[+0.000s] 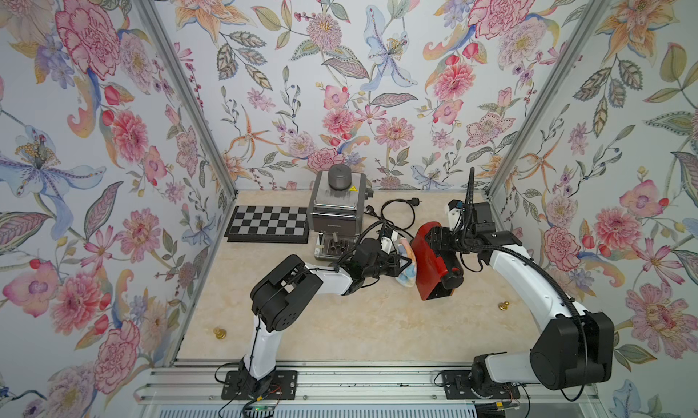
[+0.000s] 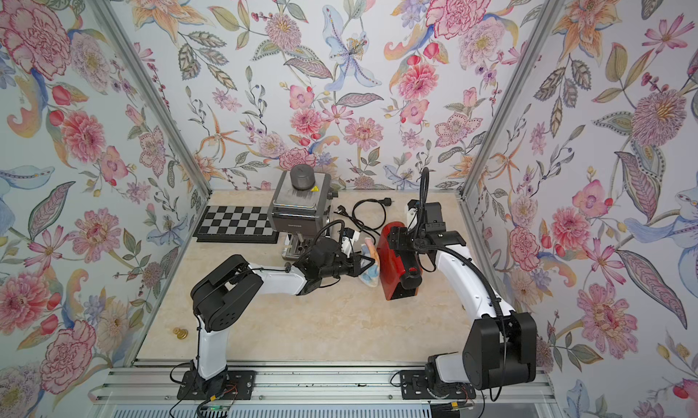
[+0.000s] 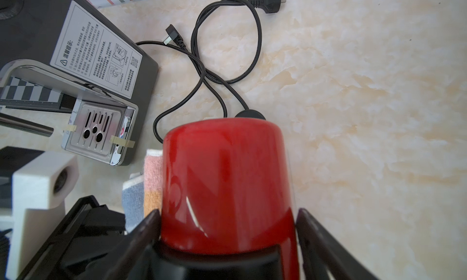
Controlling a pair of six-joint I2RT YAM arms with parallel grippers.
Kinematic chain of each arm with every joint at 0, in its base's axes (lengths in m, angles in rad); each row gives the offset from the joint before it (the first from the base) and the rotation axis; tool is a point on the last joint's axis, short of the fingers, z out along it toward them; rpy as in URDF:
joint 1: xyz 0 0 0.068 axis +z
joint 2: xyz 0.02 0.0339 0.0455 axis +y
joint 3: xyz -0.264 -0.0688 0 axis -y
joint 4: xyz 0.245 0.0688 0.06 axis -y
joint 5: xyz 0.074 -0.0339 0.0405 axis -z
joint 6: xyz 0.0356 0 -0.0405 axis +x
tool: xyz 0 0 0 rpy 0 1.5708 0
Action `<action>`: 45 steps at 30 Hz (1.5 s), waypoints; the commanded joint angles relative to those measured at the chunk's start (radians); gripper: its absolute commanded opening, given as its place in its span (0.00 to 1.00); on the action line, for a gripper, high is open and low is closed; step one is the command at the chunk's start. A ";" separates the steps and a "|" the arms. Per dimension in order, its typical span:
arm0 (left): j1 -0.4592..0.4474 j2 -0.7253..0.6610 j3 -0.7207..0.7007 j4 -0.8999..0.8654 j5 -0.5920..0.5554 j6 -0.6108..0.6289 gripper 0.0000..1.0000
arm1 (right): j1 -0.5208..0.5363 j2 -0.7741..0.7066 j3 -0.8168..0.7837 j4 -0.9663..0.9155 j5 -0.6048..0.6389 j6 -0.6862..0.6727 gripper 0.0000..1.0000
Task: Wipe the surface of a coffee machine
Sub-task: Wipe the dirt from the surface of the coffee machine.
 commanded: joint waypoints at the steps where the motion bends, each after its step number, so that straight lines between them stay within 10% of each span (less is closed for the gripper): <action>1: 0.017 0.009 0.080 -0.002 -0.024 -0.009 0.00 | 0.039 0.000 -0.038 -0.063 -0.030 -0.025 0.83; 11: 0.019 0.176 0.304 0.006 0.074 -0.045 0.00 | 0.072 0.011 -0.061 -0.065 0.020 -0.031 0.83; 31: -0.012 0.230 0.281 -0.051 0.058 -0.080 0.00 | 0.071 0.036 -0.052 -0.062 -0.044 -0.027 0.83; 45: -0.130 -0.057 0.098 0.008 0.059 -0.105 0.00 | 0.071 0.035 -0.058 -0.053 -0.063 -0.016 0.83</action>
